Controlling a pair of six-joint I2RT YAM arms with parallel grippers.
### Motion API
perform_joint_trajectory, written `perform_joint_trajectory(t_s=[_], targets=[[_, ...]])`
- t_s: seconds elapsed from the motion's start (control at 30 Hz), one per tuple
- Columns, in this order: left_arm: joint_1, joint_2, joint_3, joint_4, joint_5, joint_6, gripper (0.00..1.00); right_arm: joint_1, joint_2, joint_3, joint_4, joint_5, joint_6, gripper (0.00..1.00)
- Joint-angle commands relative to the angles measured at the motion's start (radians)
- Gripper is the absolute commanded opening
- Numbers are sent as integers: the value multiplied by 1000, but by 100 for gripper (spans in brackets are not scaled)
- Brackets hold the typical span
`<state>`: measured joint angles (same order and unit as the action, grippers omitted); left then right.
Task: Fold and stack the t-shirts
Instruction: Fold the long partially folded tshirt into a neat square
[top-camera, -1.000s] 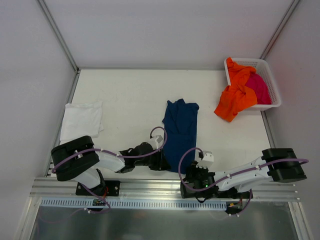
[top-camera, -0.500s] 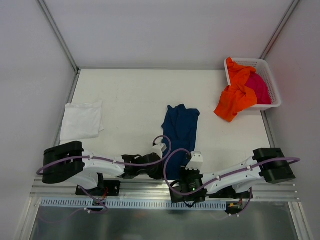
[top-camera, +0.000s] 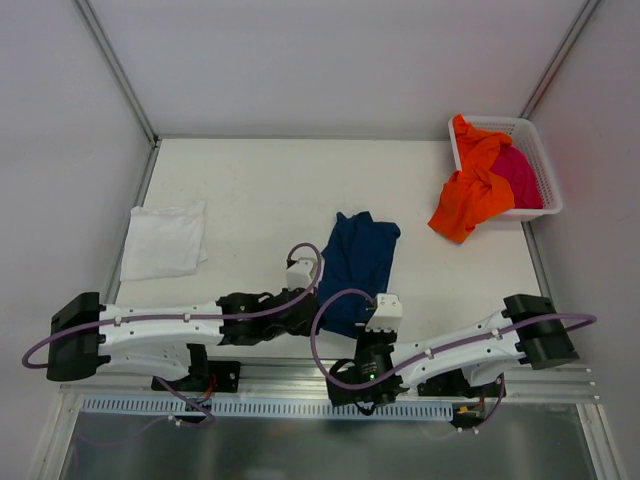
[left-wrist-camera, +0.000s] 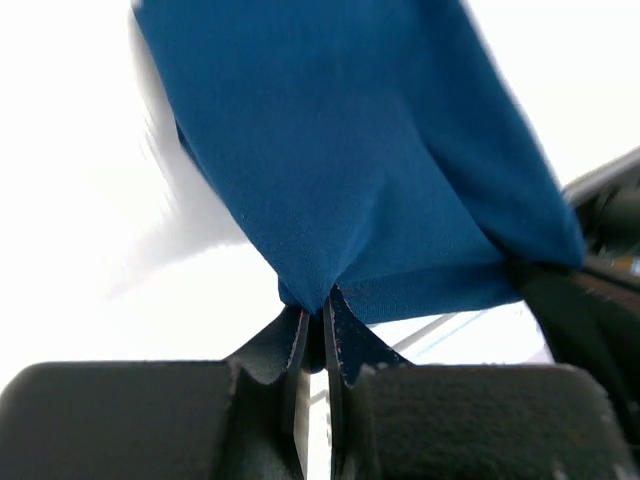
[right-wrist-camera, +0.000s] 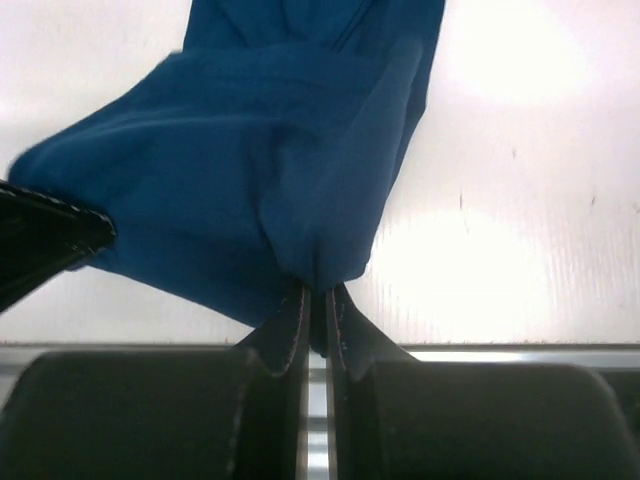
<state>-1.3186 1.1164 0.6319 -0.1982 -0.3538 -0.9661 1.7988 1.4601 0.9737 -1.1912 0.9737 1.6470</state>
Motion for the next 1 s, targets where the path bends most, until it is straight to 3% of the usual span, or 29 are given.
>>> perform_joint_trajectory(t_s=[0.0,0.53,0.97], targets=[[62,16,77,-110,-109,105,0,-35,5,33,-176,82,45,0],[277,288,330,-81,-157,329,0,-371,43,183,-192,281,-306,0],[432,534,552,-27,-85,457,0,-633,118,212,-127,388,-469,0]])
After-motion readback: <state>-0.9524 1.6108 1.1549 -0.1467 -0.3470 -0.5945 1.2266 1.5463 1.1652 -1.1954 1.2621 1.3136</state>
